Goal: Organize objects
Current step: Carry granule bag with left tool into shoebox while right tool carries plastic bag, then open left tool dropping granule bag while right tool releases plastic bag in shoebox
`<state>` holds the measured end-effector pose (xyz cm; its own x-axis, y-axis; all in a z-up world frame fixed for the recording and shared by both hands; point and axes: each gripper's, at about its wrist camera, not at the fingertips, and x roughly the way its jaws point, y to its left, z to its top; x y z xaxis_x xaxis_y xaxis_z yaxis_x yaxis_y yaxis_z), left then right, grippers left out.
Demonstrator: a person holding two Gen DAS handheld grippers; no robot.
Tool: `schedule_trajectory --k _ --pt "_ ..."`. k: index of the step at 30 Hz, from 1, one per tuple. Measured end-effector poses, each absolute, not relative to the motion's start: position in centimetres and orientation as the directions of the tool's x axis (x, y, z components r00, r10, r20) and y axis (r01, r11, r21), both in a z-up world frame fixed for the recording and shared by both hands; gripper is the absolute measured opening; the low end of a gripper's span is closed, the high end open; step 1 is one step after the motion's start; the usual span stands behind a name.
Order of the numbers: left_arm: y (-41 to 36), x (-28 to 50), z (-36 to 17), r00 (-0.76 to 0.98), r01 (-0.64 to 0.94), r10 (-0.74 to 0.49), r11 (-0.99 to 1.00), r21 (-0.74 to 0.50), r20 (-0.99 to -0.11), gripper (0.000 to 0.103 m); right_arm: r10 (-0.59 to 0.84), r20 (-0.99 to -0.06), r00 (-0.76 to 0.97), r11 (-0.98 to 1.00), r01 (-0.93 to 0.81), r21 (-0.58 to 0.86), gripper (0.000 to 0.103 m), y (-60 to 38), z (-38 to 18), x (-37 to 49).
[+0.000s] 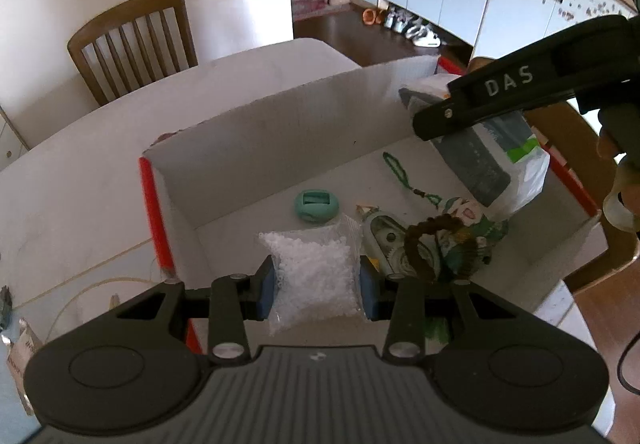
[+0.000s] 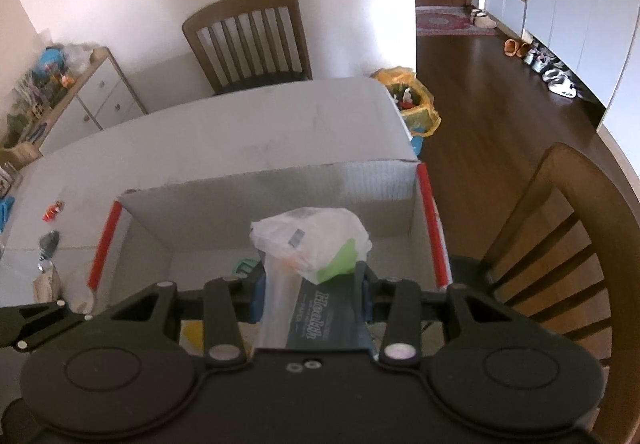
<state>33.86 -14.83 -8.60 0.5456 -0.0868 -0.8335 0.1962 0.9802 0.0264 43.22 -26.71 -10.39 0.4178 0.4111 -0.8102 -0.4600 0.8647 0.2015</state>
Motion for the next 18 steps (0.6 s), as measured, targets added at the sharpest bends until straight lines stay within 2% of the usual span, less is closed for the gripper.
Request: schedule_trajectory --k 18 --pt "-16.6 38.1 -12.2 0.47 0.206 -0.048 0.977 0.056 -0.881 0.04 0.369 -0.852 0.371 0.856 -0.493 0.156 0.046 -25.2 -13.3 44.2"
